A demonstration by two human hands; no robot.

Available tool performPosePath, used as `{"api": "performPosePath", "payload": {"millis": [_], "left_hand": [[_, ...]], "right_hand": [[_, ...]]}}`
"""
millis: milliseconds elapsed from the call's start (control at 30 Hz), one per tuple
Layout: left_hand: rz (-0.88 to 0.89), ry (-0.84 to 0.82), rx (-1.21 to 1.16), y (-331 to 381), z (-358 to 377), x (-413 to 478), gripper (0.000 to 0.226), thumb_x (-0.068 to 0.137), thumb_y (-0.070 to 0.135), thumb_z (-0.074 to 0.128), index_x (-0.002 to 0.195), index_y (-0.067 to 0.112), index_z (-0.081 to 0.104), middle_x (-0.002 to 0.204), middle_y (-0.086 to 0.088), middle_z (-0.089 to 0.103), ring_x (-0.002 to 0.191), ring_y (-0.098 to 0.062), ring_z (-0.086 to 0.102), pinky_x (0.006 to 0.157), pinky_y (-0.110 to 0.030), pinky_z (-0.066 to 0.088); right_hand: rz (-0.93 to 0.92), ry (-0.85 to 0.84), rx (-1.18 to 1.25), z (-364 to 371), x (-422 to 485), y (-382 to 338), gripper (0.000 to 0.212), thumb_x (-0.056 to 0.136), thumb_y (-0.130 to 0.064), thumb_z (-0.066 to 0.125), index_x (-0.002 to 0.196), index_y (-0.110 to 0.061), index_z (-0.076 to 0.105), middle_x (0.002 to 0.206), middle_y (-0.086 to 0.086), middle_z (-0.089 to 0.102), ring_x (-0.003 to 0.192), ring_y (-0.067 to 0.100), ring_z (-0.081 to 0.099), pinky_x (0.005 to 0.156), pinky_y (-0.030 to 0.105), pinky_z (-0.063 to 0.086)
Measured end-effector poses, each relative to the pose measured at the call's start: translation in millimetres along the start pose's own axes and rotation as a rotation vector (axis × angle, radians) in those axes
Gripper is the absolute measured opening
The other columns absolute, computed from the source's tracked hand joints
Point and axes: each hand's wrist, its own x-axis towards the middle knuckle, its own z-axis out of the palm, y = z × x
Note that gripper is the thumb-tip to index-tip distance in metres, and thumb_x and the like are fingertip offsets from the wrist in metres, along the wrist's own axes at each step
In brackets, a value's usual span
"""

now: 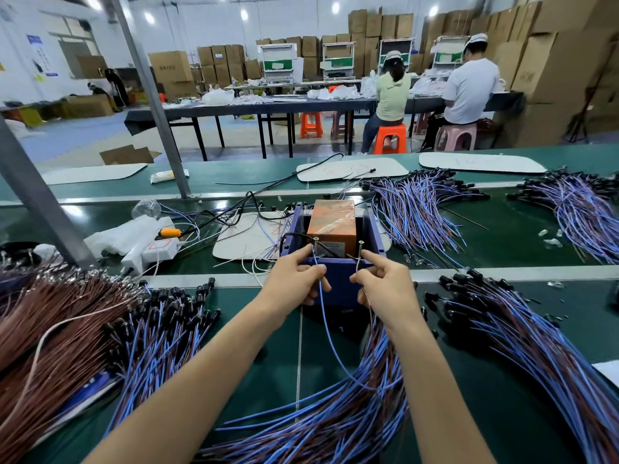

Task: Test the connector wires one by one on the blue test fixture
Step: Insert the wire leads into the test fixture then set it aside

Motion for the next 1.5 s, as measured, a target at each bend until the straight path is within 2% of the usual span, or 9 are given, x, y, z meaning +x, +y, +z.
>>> {"api": "performPosePath", "payload": {"millis": [133,267,500,633,833,1033,1200,1333,1500], "left_hand": [[0.015,0.043,-0.008,-3.5,3.2,1.7,0.047,0.096,0.008,0.051,0.141,0.015,0.042,0.067,0.004,0.069,0.043,-0.003,0.046,0.044,-0.018,0.046],[0.04,0.216,0.016,-9.0,5.6,9.6,0.03,0.098,0.013,0.05,0.126,0.01,0.06,0.074,0.005,0.067,0.043,-0.002,0.046,0.043,-0.016,0.046],[0.076,0.356,0.051,-15.0,11.2,20.9,0.023,0.093,0.012,0.058,0.114,0.012,0.069,0.07,0.005,0.064,0.036,0.002,0.051,0.063,-0.032,0.059],[0.09,0.366,0.066,-16.6,10.6,22.4,0.022,0.093,0.011,0.059,0.111,0.011,0.07,0.07,0.007,0.066,0.037,0.004,0.051,0.067,-0.034,0.059],[0.133,0.353,0.114,-12.1,5.2,25.5,0.015,0.091,0.009,0.062,0.101,0.007,0.072,0.065,0.008,0.066,0.04,0.004,0.051,0.058,-0.019,0.053],[0.184,0.284,0.224,-8.7,-3.4,24.8,0.014,0.089,0.007,0.062,0.096,0.011,0.073,0.065,0.005,0.065,0.038,0.003,0.049,0.053,-0.014,0.049],[0.204,0.231,0.272,-5.7,-9.3,25.3,0.015,0.09,0.006,0.061,0.099,0.009,0.072,0.066,0.006,0.064,0.042,-0.002,0.05,0.051,-0.014,0.051],[0.196,0.206,0.274,-6.4,-12.0,27.2,0.016,0.09,0.007,0.062,0.102,0.009,0.072,0.072,0.004,0.066,0.047,-0.006,0.052,0.061,-0.02,0.054],[0.183,0.174,0.259,-8.1,-15.3,30.3,0.017,0.09,0.006,0.062,0.103,0.01,0.072,0.078,0.001,0.068,0.041,0.001,0.051,0.061,-0.019,0.051]], "right_hand": [[-0.007,0.068,0.033,10.4,-5.7,3.7,0.053,0.086,0.0,0.057,0.136,-0.016,0.052,0.069,0.0,0.06,0.037,0.006,0.047,0.047,0.021,0.041],[0.048,0.143,0.22,20.9,-8.0,0.9,0.044,0.09,-0.004,0.058,0.133,-0.011,0.055,0.071,-0.002,0.06,0.049,0.006,0.052,0.046,0.017,0.047],[0.141,0.211,0.439,32.1,-4.5,-2.7,0.041,0.092,0.0,0.055,0.132,-0.005,0.054,0.077,0.0,0.066,0.053,0.01,0.053,0.049,0.019,0.051],[0.176,0.186,0.517,30.6,-7.8,-0.6,0.038,0.096,-0.001,0.049,0.132,-0.01,0.055,0.076,0.001,0.068,0.049,0.009,0.054,0.047,0.018,0.051],[0.198,0.181,0.556,29.7,-10.0,2.4,0.035,0.097,-0.003,0.048,0.128,-0.016,0.058,0.076,0.001,0.07,0.044,0.004,0.056,0.045,0.018,0.049],[0.202,0.184,0.564,28.9,-10.0,3.9,0.033,0.097,-0.002,0.048,0.122,-0.018,0.062,0.068,-0.002,0.069,0.043,0.004,0.055,0.044,0.018,0.048],[0.198,0.168,0.562,26.3,-11.9,4.2,0.033,0.096,-0.001,0.049,0.12,-0.019,0.064,0.066,-0.002,0.069,0.045,0.005,0.056,0.046,0.019,0.049],[0.195,0.161,0.566,24.2,-13.4,3.2,0.033,0.096,0.0,0.049,0.119,-0.018,0.064,0.063,-0.003,0.069,0.044,0.005,0.056,0.045,0.019,0.049],[0.204,0.145,0.582,21.8,-15.0,2.3,0.032,0.096,0.0,0.049,0.115,-0.02,0.066,0.067,0.0,0.069,0.047,0.007,0.056,0.048,0.019,0.05]]}}
